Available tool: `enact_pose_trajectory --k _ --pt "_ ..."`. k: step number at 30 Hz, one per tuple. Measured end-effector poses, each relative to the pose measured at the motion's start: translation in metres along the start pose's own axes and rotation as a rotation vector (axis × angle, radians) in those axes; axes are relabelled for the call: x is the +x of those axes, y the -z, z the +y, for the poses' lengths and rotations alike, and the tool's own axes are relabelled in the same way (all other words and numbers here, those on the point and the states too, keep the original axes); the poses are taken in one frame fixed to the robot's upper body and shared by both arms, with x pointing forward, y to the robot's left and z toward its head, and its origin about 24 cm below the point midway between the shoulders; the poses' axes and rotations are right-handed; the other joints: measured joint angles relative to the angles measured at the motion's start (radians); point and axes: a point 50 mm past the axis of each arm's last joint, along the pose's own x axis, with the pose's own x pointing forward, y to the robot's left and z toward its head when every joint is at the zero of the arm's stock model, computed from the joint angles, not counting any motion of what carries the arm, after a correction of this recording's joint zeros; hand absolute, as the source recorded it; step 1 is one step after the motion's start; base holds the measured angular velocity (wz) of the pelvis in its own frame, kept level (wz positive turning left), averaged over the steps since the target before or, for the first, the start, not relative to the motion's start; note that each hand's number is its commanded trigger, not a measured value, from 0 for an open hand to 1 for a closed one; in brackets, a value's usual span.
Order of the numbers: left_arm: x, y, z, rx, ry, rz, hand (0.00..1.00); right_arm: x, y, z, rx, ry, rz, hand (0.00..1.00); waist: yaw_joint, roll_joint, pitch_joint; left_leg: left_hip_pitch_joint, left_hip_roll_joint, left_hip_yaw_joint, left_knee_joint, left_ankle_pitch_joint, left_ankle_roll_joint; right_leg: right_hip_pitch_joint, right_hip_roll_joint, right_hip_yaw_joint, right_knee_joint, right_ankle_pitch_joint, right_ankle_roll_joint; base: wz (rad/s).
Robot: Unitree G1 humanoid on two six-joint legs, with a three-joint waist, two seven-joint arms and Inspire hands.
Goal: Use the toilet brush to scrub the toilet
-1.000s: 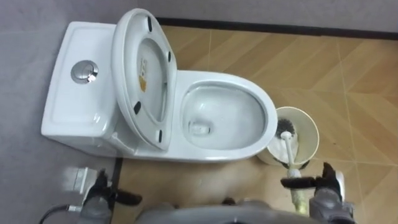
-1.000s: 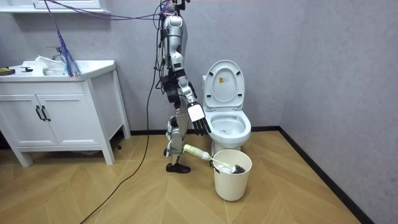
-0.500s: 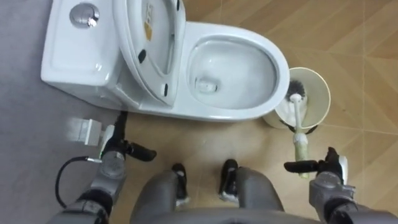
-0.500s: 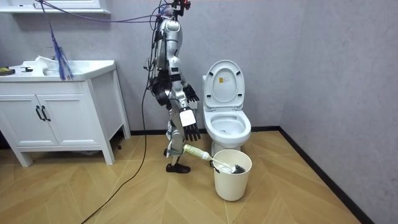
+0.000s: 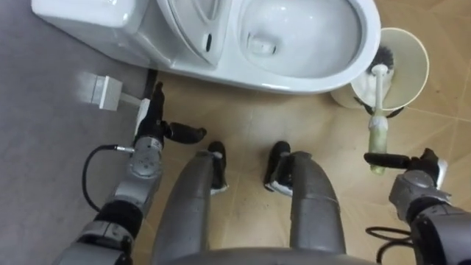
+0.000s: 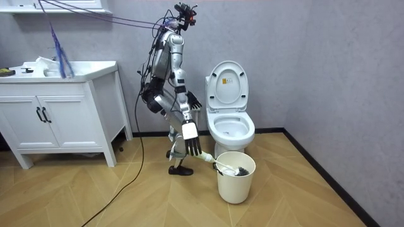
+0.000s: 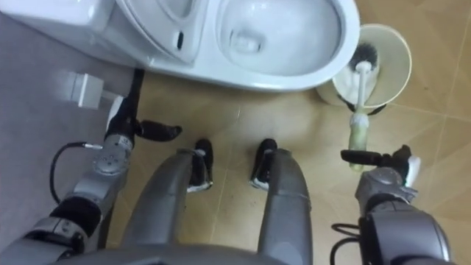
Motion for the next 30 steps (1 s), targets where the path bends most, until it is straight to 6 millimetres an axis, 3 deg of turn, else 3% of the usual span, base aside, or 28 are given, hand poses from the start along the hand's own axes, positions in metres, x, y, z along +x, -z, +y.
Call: enact_pose_trajectory --k 5,13,22,30 --pt "0.003 -0.013 -0.004 0.024 0.027 -0.049 0.0 0.001 -0.022 0.004 0.068 -0.01 -0.029 0.0 0.02 -0.001 0.001 -0.11 -0.003 -0.005 0.109 -0.033 -0.009 -0.112 -0.01 0.01 0.112 -0.035 -0.016 0.01" --pt "0.006 -0.021 -0.007 0.055 0.055 -0.079 0.0 0.001 -0.055 0.005 0.168 -0.021 -0.085 0.0 0.019 0.0 0.0029 -0.227 -0.006 -0.004 0.241 -0.078 -0.015 -0.23 -0.033 0.024 0.251 -0.086 -0.026 0.03" --pt "0.007 -0.026 -0.005 0.081 0.062 -0.083 0.0 0.002 -0.061 0.002 0.169 -0.014 -0.097 0.0 0.023 0.011 0.0102 -0.284 -0.013 0.0 0.315 -0.108 -0.009 -0.287 -0.053 0.031 0.328 -0.118 -0.026 0.03" --pt "0.006 -0.03 -0.011 0.086 0.087 -0.103 0.0 0.004 -0.054 0.0 0.164 -0.041 -0.083 0.0 0.028 0.017 0.0101 -0.29 -0.023 0.002 0.326 -0.117 -0.006 -0.298 -0.067 0.033 0.349 -0.134 -0.027 0.03"
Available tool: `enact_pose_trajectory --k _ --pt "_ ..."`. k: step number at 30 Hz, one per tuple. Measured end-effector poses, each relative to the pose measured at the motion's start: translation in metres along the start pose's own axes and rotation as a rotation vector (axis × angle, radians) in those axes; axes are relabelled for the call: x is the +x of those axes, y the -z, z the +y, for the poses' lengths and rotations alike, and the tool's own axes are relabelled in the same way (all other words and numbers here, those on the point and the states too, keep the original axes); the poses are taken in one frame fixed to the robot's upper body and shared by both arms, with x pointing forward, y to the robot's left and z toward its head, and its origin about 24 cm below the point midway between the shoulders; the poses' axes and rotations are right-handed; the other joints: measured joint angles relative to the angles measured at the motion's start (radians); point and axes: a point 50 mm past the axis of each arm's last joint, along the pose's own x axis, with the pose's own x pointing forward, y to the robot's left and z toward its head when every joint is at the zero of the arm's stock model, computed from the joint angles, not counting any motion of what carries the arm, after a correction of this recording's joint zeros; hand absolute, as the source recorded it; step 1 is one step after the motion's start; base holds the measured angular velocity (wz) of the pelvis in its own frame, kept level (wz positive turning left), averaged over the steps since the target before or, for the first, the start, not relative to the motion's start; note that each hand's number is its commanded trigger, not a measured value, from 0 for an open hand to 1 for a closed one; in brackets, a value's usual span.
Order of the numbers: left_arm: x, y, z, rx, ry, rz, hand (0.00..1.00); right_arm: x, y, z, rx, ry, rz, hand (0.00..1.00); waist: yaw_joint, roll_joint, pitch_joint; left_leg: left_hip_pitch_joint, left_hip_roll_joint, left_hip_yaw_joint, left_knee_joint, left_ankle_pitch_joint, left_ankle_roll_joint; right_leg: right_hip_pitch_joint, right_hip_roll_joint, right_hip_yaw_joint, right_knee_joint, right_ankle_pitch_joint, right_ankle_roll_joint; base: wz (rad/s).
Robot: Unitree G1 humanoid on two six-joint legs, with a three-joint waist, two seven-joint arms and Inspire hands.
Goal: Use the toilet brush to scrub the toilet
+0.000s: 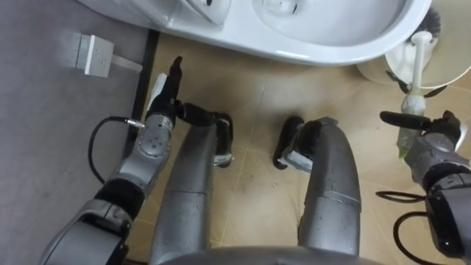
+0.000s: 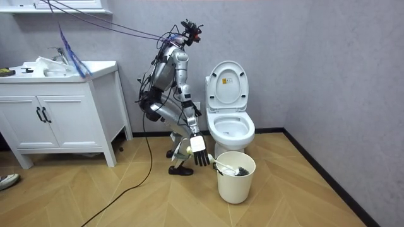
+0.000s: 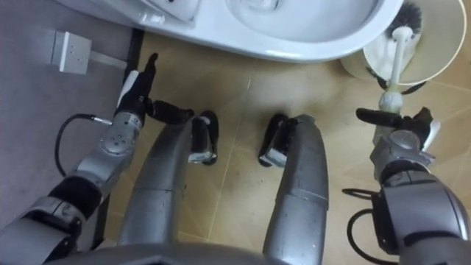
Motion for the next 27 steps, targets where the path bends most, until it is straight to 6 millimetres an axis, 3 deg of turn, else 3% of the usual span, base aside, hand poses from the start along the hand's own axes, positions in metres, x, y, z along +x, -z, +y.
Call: enact_pose_trajectory --k 4,5,6,16,27 --pt "-0.004 0.003 0.001 -0.001 0.006 -0.002 0.0 0.001 0.009 -0.006 -0.05 -0.059 0.01 0.0 0.002 0.002 -0.0014 0.001 0.0 0.004 0.006 -0.008 0.001 -0.002 0.0 0.004 0.008 -0.009 0.002 0.0" --pt "-0.004 0.004 0.001 -0.001 0.009 0.001 0.0 0.001 0.01 -0.007 -0.06 -0.068 0.012 0.81 0.002 0.003 -0.0016 0.001 0.0 0.004 0.006 -0.009 0.001 -0.002 0.0 0.005 0.008 -0.01 0.002 0.0" --pt "-0.006 0.007 0.001 -0.001 0.015 0.009 0.0 0.002 0.013 -0.01 -0.068 -0.084 0.021 1.0 0.001 0.003 -0.0018 0.001 0.0 0.006 0.006 -0.011 0.002 -0.003 0.0 0.007 0.009 -0.011 0.003 0.0" --pt "-0.011 0.013 -0.006 0.009 0.041 0.022 0.0 0.0 0.026 -0.008 -0.146 -0.18 0.054 1.0 0.014 0.008 -0.0037 0.001 0.0 0.007 0.01 -0.013 0.002 -0.003 0.0 0.009 0.013 -0.012 0.004 0.0" --pt "-0.017 0.015 -0.009 -0.004 0.049 0.019 0.0 -0.002 0.03 -0.004 -0.094 -0.201 0.098 1.0 0.022 0.008 -0.0038 0.001 0.004 -0.002 0.032 -0.015 0.001 0.003 0.008 0.009 0.023 -0.012 0.004 -0.01"
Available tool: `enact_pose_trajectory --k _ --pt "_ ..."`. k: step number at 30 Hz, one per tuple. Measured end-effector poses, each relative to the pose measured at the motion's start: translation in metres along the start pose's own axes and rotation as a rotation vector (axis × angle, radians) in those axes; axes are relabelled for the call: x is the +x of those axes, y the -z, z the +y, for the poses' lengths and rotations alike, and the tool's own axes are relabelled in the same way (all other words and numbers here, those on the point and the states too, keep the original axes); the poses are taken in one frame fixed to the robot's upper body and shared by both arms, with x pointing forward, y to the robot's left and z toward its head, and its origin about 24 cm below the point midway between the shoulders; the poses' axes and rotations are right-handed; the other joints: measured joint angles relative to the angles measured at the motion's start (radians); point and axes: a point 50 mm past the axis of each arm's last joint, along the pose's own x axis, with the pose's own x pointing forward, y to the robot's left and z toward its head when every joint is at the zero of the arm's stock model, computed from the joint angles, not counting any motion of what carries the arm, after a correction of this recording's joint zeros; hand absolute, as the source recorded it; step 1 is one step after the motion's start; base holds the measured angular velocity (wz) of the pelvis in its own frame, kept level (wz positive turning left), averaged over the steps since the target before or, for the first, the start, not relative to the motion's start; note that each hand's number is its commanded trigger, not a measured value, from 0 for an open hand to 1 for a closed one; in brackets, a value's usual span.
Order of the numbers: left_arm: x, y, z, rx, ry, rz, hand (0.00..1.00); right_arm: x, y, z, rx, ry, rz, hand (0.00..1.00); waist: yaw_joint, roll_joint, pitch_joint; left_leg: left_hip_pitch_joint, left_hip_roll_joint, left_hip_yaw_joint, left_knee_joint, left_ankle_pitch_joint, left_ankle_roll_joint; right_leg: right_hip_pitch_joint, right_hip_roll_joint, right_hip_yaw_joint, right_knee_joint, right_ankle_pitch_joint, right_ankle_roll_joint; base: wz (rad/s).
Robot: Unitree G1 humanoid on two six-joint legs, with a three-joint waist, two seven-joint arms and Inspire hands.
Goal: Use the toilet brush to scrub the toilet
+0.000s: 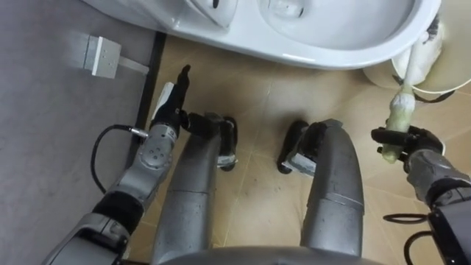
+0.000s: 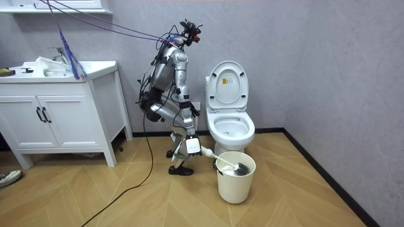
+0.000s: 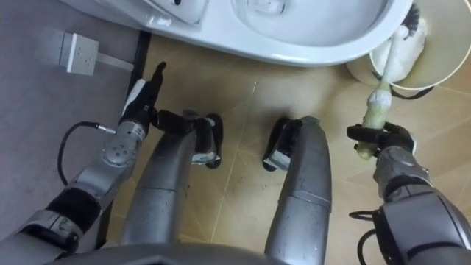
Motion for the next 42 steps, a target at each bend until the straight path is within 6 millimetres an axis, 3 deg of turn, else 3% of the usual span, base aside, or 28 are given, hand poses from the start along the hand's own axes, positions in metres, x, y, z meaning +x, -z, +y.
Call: enact_pose_trajectory --k 12,20,24,28,42 --pt "-0.004 0.003 -0.003 -0.01 0.023 0.004 0.0 -0.001 0.014 -0.002 0.112 -0.005 0.043 1.0 0.02 0.0 -0.0002 0.029 0.01 0.0 0.004 -0.005 -0.008 0.03 0.011 -0.001 -0.001 0.0 -0.001 0.0" --pt "-0.01 0.016 -0.008 -0.005 0.055 0.048 0.0 -0.004 0.036 -0.003 0.179 -0.023 0.109 1.0 0.012 0.004 -0.0035 0.124 0.013 -0.003 -0.036 -0.007 -0.007 0.133 0.01 -0.017 -0.044 0.0 0.003 0.0" --pt "-0.017 0.03 -0.009 -0.003 0.055 0.1 0.0 -0.006 0.048 -0.005 0.235 -0.027 0.147 1.0 0.011 0.002 -0.0052 0.221 0.013 0.0 -0.111 0.006 -0.006 0.227 0.022 -0.019 -0.119 0.014 0.018 -0.02" --pt "-0.02 0.04 -0.006 0.009 0.05 0.144 0.0 -0.007 0.056 0.001 0.37 -0.022 0.192 1.0 -0.008 -0.001 -0.0068 0.316 0.012 -0.007 -0.229 0.045 -0.001 0.328 0.03 -0.05 -0.239 0.054 0.016 0.0" --pt "-0.048 0.083 0.008 -0.007 -0.009 0.292 0.0 -0.016 0.091 0.002 0.486 0.015 0.281 1.0 -0.033 -0.028 -0.0316 0.684 0.012 -0.008 -0.563 0.102 0.007 0.694 0.071 -0.088 -0.574 0.121 0.065 -0.01"
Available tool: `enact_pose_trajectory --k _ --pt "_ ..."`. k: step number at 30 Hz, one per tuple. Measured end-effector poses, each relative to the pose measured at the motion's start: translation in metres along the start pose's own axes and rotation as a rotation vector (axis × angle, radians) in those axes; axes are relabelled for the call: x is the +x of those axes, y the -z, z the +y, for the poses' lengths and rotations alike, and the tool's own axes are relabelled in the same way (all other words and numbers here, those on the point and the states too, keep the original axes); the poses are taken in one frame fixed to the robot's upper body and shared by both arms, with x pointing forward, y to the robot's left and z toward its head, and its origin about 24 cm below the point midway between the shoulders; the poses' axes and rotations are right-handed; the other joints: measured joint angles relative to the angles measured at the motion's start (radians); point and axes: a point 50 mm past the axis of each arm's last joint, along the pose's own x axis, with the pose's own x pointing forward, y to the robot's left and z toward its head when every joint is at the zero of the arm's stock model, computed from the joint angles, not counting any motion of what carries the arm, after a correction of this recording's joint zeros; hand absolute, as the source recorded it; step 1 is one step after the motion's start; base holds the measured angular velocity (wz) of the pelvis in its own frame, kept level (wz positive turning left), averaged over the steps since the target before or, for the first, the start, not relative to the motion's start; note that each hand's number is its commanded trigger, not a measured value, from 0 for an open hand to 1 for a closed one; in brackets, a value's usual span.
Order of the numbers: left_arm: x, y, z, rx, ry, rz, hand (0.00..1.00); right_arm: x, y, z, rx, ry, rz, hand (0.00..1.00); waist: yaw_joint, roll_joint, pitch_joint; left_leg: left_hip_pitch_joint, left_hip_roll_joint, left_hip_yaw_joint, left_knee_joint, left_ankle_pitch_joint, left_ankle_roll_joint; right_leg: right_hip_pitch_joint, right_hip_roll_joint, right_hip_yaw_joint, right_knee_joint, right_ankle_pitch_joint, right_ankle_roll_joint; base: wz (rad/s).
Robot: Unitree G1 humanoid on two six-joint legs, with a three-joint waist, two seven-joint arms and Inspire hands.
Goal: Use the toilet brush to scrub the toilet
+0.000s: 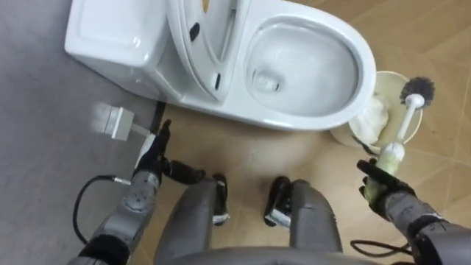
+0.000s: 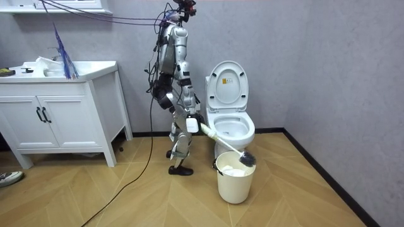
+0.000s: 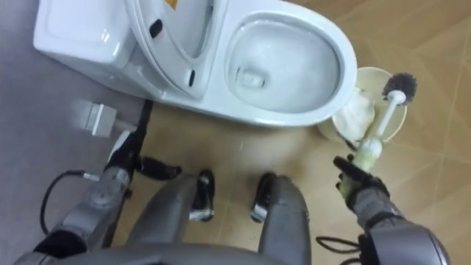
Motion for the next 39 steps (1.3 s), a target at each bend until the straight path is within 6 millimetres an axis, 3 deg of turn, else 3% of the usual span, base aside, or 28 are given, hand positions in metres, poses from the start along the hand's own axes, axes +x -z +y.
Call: enact_pose_trajectory --k 5,11,21,25,32,35,39 --pt "-0.007 0.015 0.005 0.002 -0.021 0.039 0.0 -0.001 0.012 -0.014 -0.108 0.039 0.021 1.0 -0.002 -0.005 -0.0041 0.14 0.001 0.0 -0.087 0.001 0.002 0.145 0.02 -0.006 -0.099 0.011 0.019 -0.02" --pt "-0.022 0.039 0.012 0.018 -0.059 0.097 0.0 -0.004 0.037 -0.038 -0.282 0.077 0.063 1.0 0.003 -0.008 -0.0125 0.329 0.015 -0.009 -0.21 0.012 -0.001 0.361 0.062 -0.036 -0.278 0.06 0.035 0.0" --pt "-0.046 0.041 0.024 0.126 -0.175 0.025 0.0 -0.006 0.044 -0.035 -0.572 0.03 0.03 1.0 0.007 -0.031 -0.0229 0.493 0.009 -0.046 -0.318 0.027 -0.008 0.554 0.082 -0.07 -0.423 0.079 0.049 0.11" --pt "-0.049 0.033 0.03 0.157 -0.232 -0.023 0.0 -0.007 0.048 -0.035 -0.723 -0.002 -0.002 1.0 0.038 -0.034 -0.0222 0.54 0.007 -0.071 -0.33 0.027 -0.008 0.612 0.085 -0.078 -0.439 0.079 0.05 0.17" --pt "-0.065 -0.001 0.045 0.203 -0.411 -0.251 0.0 -0.008 0.048 -0.029 -0.929 -0.038 -0.062 1.0 0.107 -0.038 -0.0214 0.549 0.001 -0.088 -0.332 0.027 -0.008 0.631 0.083 -0.098 -0.447 0.079 0.051 0.08" --pt "-0.067 -0.016 0.05 0.241 -0.467 -0.337 0.0 -0.009 0.051 -0.029 -1.024 -0.059 -0.052 1.0 0.112 -0.037 -0.021 0.55 -0.003 -0.108 -0.326 0.028 -0.008 0.644 0.08 -0.121 -0.444 0.079 0.051 0.22" --pt "-0.068 -0.018 0.05 0.251 -0.478 -0.356 0.0 -0.009 0.052 -0.028 -1.093 -0.077 -0.056 1.0 0.123 -0.025 -0.0173 0.54 -0.004 -0.112 -0.326 0.028 -0.008 0.644 0.08 -0.125 -0.443 0.079 0.052 0.04"
